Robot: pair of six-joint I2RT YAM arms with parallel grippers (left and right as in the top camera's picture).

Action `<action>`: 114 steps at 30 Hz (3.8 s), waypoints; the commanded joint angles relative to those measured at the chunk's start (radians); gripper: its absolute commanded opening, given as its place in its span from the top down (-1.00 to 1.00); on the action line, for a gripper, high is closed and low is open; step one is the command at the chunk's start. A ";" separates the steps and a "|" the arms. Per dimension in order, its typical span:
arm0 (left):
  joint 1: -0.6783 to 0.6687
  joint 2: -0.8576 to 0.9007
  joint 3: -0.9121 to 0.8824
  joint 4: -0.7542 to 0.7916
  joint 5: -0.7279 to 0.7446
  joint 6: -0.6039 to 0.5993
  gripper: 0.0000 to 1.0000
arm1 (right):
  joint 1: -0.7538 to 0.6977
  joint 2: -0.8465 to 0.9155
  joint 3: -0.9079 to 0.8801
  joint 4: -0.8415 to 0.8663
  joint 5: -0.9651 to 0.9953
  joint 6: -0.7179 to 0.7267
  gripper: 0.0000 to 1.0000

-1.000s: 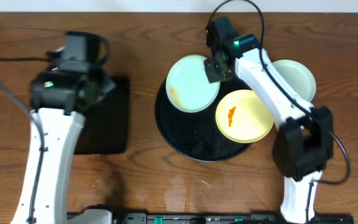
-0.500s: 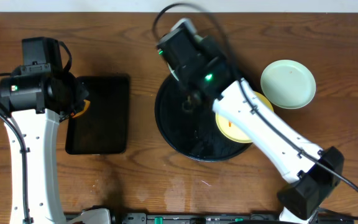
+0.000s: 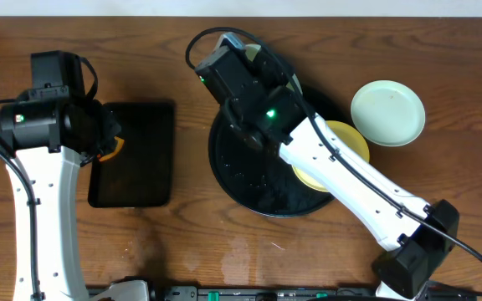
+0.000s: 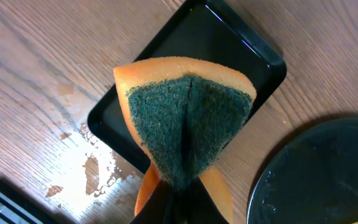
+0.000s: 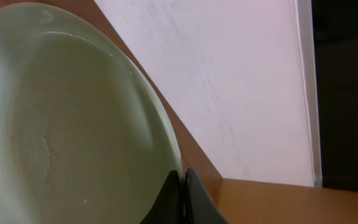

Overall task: Clean dirty plates on tray and stack at the side
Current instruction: 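Lift the green plate with the right gripper and stack it on the first, then release the stacked plate and move the right gripper to the yellow plate, then grip the yellow plate rim with the right gripper and drag it to tray center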

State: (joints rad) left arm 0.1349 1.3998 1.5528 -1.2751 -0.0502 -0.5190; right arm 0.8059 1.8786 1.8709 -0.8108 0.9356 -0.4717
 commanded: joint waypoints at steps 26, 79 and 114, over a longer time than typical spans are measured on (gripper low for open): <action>0.005 0.014 0.000 0.000 0.017 0.013 0.85 | -1.114 -0.005 -0.142 -0.166 -1.102 0.543 0.97; 0.005 0.019 0.000 0.000 0.017 0.019 0.85 | -0.681 -0.005 -0.527 -0.272 -0.854 0.793 -0.27; 0.005 0.019 0.000 -0.008 0.017 0.029 0.85 | -0.759 -0.076 -0.650 -0.220 -0.795 0.846 -0.38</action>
State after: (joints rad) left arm 0.1349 1.4120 1.5528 -1.2819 -0.0288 -0.4969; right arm 0.0513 1.8057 1.2457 -1.0477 0.1020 0.3603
